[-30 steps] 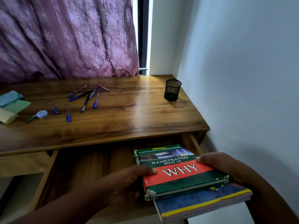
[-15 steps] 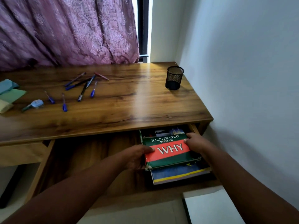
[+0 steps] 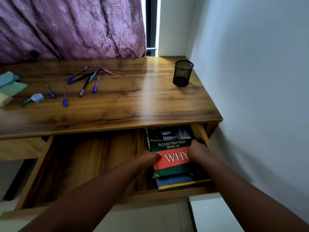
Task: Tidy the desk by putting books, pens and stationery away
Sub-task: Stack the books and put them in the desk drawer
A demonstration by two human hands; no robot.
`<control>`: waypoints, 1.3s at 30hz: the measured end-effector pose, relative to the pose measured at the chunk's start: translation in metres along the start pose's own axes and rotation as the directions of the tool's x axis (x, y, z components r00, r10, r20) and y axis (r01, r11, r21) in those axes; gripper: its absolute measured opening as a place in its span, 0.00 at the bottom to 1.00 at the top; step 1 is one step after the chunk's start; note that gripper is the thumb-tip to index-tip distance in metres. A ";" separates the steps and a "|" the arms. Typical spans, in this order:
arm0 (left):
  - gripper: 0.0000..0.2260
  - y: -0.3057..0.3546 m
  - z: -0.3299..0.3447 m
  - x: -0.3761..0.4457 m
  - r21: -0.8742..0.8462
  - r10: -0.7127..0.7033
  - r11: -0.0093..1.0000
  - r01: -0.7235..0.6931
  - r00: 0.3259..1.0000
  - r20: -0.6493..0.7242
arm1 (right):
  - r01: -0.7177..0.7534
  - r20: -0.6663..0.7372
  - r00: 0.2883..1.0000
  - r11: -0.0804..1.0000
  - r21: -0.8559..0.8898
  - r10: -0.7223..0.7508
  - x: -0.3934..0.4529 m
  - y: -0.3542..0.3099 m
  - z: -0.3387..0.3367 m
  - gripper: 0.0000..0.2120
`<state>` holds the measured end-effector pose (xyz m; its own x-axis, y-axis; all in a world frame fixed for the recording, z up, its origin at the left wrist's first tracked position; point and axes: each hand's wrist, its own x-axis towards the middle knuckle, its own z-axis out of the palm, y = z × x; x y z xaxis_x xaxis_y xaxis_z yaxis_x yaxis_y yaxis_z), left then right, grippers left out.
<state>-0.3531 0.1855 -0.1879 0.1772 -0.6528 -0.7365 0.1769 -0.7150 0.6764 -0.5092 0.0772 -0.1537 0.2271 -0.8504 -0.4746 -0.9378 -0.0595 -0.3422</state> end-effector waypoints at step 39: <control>0.46 -0.028 -0.105 -0.059 0.999 0.803 -0.032 0.018 0.595 0.014 | 0.553 -0.131 0.655 0.590 -0.588 -0.744 -0.025 -0.029 0.032 0.54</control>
<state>-0.2670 0.2702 -0.1623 0.2336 -0.9667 0.1049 -0.9699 -0.2393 -0.0459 -0.4791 0.1165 -0.1577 0.8122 -0.5812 0.0506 -0.5824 -0.8128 0.0128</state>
